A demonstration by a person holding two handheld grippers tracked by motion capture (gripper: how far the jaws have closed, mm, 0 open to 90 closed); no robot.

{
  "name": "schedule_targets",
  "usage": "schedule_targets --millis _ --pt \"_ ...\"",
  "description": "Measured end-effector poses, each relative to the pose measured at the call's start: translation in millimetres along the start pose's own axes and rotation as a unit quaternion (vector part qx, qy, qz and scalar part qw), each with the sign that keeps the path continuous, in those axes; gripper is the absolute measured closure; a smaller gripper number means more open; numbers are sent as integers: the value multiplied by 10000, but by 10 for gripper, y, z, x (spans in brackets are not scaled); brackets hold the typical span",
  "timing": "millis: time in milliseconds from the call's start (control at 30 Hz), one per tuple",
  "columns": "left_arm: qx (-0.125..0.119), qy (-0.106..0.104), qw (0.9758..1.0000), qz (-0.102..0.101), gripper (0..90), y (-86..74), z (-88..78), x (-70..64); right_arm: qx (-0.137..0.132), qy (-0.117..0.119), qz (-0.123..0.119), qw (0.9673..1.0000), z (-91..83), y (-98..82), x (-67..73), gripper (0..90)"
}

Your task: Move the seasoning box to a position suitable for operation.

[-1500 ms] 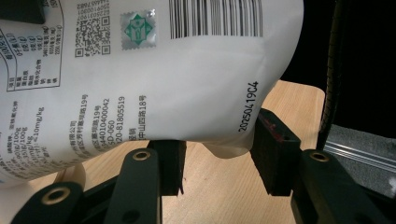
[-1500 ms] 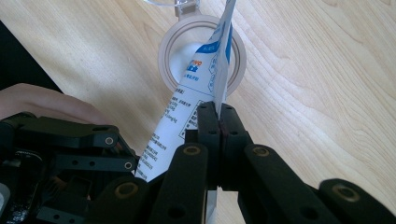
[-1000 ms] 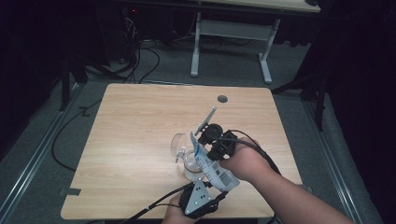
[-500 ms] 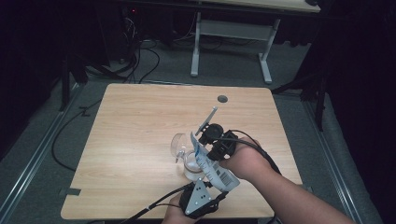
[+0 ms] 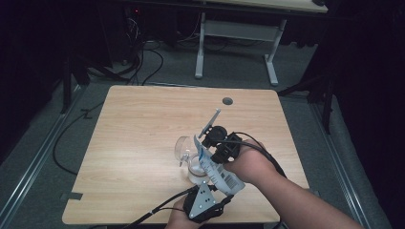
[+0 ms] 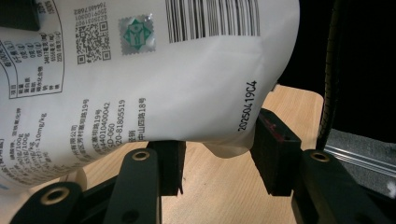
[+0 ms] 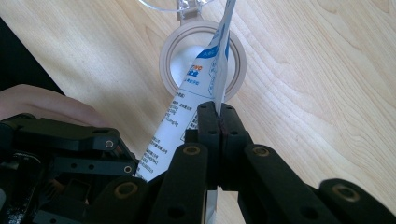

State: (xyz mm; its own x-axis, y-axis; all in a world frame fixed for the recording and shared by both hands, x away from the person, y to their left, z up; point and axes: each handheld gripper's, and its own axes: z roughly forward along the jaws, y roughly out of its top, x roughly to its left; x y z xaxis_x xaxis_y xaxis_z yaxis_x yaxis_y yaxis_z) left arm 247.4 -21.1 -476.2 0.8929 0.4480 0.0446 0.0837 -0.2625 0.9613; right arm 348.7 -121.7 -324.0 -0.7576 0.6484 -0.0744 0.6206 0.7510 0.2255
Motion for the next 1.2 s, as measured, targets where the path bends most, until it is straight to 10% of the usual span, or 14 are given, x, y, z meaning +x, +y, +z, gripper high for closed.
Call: schedule_targets --millis 1200 --pt "-70 4 10000 -10 577 12 -11 -5 -11 -25 -54 10000 -6 19 14 900"
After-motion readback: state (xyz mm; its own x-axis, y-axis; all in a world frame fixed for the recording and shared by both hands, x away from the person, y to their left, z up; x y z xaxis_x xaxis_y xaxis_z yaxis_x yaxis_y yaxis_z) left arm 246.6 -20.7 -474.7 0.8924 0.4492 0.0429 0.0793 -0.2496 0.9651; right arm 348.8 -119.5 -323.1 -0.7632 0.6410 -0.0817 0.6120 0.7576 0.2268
